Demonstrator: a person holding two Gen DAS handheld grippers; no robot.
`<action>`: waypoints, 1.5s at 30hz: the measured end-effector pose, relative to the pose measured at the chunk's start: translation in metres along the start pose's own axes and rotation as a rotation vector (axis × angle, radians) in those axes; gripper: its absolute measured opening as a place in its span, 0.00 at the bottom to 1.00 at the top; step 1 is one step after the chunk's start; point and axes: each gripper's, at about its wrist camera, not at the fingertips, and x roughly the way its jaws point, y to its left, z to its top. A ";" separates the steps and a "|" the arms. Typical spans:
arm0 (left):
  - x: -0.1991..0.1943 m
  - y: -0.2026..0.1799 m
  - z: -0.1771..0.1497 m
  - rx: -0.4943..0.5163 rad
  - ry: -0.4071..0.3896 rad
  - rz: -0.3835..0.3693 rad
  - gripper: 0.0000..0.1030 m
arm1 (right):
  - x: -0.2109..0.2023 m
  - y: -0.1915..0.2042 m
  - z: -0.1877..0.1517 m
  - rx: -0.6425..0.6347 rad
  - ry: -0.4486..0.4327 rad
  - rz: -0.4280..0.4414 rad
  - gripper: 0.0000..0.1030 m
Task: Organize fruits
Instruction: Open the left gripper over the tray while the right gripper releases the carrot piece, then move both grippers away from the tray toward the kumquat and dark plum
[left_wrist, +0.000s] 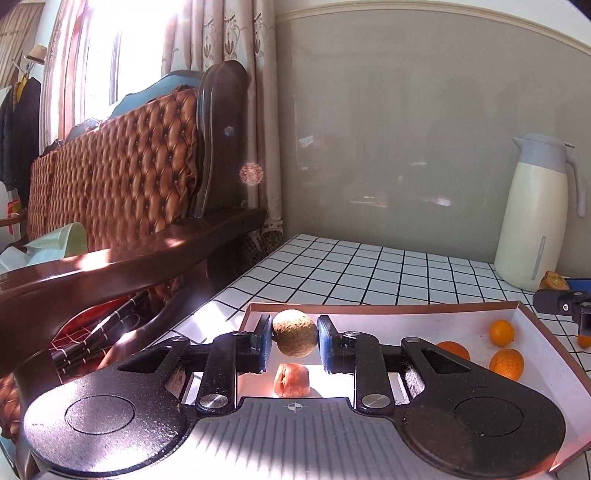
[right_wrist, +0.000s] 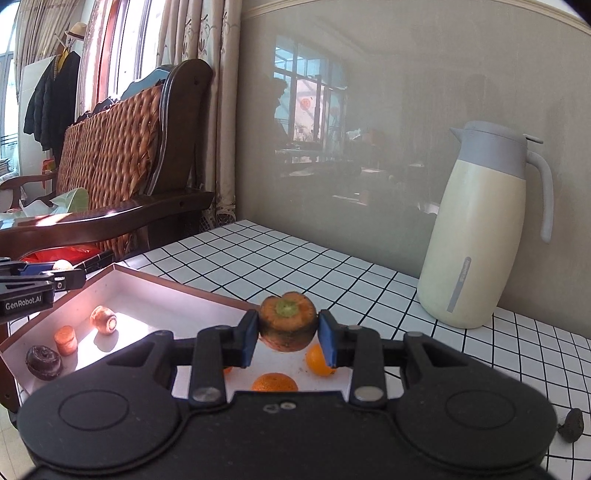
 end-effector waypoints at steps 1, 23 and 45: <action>0.002 0.000 0.001 -0.003 0.001 0.001 0.26 | 0.002 0.000 0.000 0.001 0.002 0.000 0.25; 0.015 -0.003 0.003 0.018 -0.049 0.039 1.00 | 0.035 -0.002 -0.002 -0.035 0.050 -0.037 0.94; -0.020 -0.016 -0.012 0.061 -0.040 0.006 1.00 | -0.004 -0.013 -0.001 0.019 -0.017 -0.035 0.94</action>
